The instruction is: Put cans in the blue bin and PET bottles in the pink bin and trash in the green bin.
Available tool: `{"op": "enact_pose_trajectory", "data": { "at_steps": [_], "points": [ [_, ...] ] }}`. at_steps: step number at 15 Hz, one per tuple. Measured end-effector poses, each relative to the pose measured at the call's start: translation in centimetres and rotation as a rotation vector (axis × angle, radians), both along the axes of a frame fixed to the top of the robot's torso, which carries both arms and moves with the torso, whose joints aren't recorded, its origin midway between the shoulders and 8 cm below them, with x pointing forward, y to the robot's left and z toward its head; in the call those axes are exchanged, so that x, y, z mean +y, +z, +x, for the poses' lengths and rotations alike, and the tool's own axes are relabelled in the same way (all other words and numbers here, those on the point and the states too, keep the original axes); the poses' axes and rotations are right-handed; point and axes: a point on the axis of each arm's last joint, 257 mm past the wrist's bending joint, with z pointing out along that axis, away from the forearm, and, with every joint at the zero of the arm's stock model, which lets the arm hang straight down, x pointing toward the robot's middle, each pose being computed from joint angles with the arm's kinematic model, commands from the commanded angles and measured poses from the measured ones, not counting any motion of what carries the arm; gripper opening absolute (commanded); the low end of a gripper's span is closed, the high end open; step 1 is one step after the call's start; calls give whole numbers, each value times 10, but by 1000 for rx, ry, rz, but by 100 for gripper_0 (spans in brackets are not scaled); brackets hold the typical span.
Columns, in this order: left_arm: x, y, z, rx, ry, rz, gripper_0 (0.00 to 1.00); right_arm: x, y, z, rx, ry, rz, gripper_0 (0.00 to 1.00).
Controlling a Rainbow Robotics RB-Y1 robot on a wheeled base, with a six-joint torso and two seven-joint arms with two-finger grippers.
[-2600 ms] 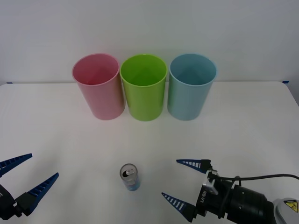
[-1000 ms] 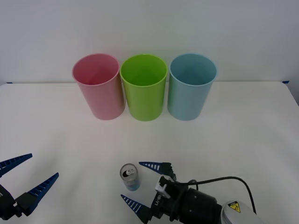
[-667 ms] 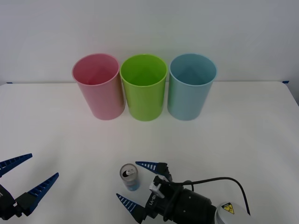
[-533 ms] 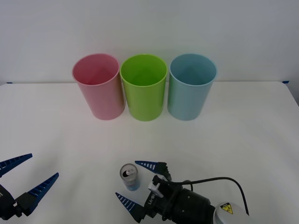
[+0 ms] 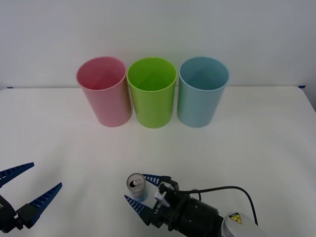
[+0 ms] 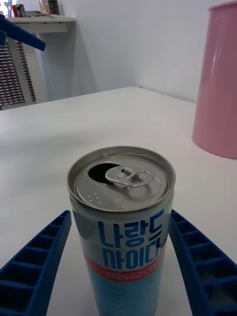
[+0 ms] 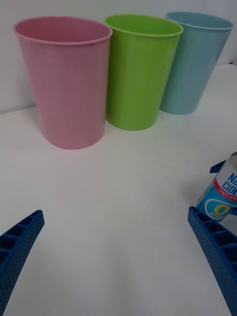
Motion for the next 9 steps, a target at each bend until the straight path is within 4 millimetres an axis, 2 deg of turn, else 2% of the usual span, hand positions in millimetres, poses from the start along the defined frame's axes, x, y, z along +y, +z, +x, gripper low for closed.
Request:
{"op": "enact_pose_trajectory", "data": {
  "at_steps": [9],
  "points": [
    [0,0,0,0,0,0,100,-3,0,1,-1,-8,4,0]
  ]
}}
